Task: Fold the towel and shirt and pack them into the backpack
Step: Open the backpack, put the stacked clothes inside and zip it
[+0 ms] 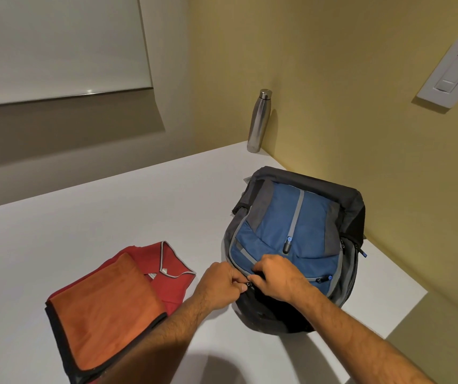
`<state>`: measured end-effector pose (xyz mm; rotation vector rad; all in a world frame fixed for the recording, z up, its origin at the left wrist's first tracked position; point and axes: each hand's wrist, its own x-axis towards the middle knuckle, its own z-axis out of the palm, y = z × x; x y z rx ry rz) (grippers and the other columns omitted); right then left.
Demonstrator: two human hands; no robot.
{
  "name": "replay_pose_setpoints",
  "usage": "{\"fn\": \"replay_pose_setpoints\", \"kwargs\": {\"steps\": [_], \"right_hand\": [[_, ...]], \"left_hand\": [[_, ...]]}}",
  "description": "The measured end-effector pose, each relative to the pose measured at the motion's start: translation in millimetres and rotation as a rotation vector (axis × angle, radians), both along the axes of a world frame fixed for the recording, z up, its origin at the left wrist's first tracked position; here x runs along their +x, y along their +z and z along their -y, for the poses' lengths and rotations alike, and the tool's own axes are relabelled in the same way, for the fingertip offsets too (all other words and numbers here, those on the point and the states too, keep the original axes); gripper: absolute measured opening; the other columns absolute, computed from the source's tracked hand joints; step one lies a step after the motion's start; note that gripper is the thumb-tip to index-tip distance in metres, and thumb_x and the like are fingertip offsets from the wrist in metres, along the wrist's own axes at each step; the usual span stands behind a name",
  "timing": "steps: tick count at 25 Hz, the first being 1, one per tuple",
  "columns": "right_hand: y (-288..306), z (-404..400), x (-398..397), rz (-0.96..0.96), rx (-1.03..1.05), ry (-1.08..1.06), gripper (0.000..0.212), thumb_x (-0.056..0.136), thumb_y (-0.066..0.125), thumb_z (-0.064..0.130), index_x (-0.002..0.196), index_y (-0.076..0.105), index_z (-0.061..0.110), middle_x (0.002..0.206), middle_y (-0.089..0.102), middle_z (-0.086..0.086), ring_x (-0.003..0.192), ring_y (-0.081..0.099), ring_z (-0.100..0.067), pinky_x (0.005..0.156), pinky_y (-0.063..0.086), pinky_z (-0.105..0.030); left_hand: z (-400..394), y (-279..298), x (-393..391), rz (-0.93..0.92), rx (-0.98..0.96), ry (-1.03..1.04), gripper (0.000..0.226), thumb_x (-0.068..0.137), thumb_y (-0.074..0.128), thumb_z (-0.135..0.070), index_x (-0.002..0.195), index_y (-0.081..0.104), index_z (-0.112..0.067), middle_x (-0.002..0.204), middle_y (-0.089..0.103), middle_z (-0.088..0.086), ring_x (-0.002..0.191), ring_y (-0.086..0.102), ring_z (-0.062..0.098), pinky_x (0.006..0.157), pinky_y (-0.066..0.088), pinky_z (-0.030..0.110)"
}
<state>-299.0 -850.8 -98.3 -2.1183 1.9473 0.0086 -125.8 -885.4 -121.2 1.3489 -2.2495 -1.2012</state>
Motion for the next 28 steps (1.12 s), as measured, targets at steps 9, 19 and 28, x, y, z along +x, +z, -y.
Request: {"fn": "replay_pose_setpoints", "kwargs": {"steps": [9,19,28], "right_hand": [[15.0,-2.9,-4.7,-0.114,-0.169,0.105,0.029,0.1,0.043,0.031,0.097,0.061,0.008,0.093,0.063,-0.012,0.084,0.064,-0.031,0.068,0.049,-0.039],[46.9,4.2,-30.0,-0.116,-0.479,0.138,0.038,0.091,0.037,0.039,0.071,0.06,0.017,0.062,0.055,0.003,0.053,0.055,-0.017,0.047,0.048,-0.031],[55.5,9.1,-42.5,-0.055,-0.585,0.151,0.028,0.09,0.05,0.034,0.069,0.061,0.018,0.06,0.051,0.005,0.054,0.051,-0.014,0.046,0.043,-0.028]], "left_hand": [[10.2,-4.5,2.6,0.027,-0.031,0.019,0.017,0.082,0.072,-0.015,0.096,0.08,-0.022,0.091,0.078,-0.006,0.08,0.069,0.009,0.082,0.056,0.026],[77.8,-3.1,9.0,0.134,-0.105,0.142,0.017,0.085,0.07,-0.017,0.098,0.08,-0.022,0.097,0.077,-0.005,0.087,0.069,0.012,0.088,0.054,0.028],[148.2,-10.9,-24.4,0.29,-0.193,0.109,0.022,0.09,0.065,-0.018,0.108,0.077,-0.018,0.108,0.075,0.0,0.096,0.068,0.021,0.088,0.054,0.033]]}}
